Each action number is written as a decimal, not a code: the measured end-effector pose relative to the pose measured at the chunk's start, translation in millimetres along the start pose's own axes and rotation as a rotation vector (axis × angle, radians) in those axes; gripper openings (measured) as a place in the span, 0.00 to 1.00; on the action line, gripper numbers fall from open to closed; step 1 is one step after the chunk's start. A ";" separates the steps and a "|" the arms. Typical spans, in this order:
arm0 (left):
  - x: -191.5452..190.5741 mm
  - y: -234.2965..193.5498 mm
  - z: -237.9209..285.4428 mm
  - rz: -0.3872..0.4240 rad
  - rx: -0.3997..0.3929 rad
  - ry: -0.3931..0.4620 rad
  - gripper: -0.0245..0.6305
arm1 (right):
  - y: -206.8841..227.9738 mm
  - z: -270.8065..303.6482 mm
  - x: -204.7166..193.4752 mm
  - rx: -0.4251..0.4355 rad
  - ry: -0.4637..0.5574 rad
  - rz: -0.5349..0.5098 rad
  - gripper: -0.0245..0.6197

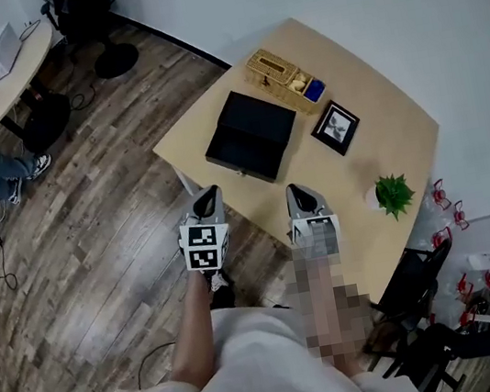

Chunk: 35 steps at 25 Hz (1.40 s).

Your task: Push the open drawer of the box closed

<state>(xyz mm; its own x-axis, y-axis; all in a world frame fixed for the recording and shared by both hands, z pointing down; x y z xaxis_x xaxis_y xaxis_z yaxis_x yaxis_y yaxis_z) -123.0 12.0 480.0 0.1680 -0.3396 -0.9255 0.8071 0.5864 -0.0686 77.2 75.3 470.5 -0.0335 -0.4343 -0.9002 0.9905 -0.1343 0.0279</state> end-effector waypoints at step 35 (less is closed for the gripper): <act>-36.3 -22.1 122.0 -0.084 0.054 -0.164 0.12 | 116.6 202.8 69.6 0.335 -0.161 -0.470 0.04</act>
<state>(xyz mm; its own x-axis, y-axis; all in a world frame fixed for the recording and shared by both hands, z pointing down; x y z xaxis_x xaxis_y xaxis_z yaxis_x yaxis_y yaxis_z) -78.0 -78.3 560.6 0.1851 -0.5037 -0.8438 0.8506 0.5121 -0.1191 163.4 -151.2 499.2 -0.5039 -0.3864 -0.7725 0.7696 -0.6069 -0.1984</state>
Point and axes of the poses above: the fingertips, and each gripper's own axes: z forward along the fingers, y to its right, x out of its top, the point moved 3 cm from there along -z, backward along the fingers, and after that the axes turned 2 degrees about x, right-handed, at the moved point
